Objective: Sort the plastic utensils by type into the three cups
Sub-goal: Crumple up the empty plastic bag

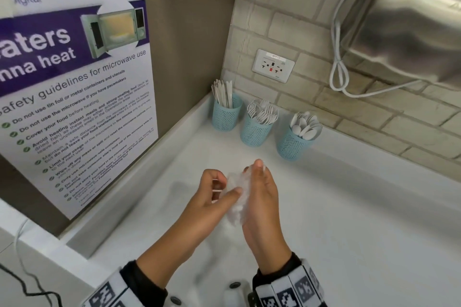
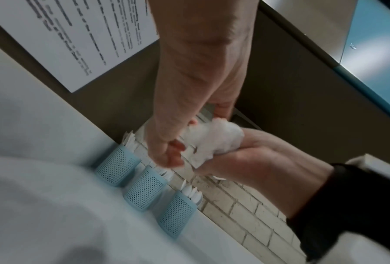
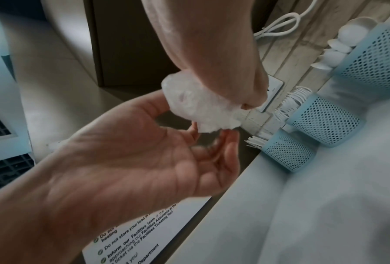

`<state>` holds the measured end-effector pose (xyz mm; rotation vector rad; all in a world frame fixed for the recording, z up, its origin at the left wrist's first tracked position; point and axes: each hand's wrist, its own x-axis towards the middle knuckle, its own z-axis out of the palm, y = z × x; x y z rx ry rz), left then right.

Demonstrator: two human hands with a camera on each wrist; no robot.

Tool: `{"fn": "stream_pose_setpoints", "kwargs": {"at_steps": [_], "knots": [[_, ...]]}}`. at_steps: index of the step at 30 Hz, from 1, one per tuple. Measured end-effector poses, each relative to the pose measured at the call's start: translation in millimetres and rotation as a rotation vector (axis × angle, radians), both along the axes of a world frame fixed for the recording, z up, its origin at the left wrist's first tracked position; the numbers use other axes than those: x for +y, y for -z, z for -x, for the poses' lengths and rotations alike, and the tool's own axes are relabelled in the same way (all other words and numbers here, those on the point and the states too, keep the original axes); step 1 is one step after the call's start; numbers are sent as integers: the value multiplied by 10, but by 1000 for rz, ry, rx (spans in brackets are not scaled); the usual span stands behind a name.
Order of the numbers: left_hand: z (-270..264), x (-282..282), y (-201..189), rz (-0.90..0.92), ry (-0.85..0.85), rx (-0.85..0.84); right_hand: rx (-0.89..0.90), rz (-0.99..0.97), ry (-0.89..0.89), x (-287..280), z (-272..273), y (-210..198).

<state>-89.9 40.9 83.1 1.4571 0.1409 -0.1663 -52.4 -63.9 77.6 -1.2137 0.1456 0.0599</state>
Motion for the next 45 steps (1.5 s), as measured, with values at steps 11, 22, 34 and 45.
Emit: {"fn": "stream_pose_setpoints", "kwargs": {"at_steps": [11, 22, 34, 45], "knots": [[-80, 111, 8, -66, -25, -127, 101, 224, -270, -22, -32, -44], [-173, 5, 160, -446, -287, -257, -25, 266, -514, -169, 85, -92], [642, 943, 256, -622, 560, 102, -138, 681, -235, -475, 236, 90], [1295, 1315, 1369, -1066, 1126, 730, -57, 598, -30, -655, 490, 129]]}}
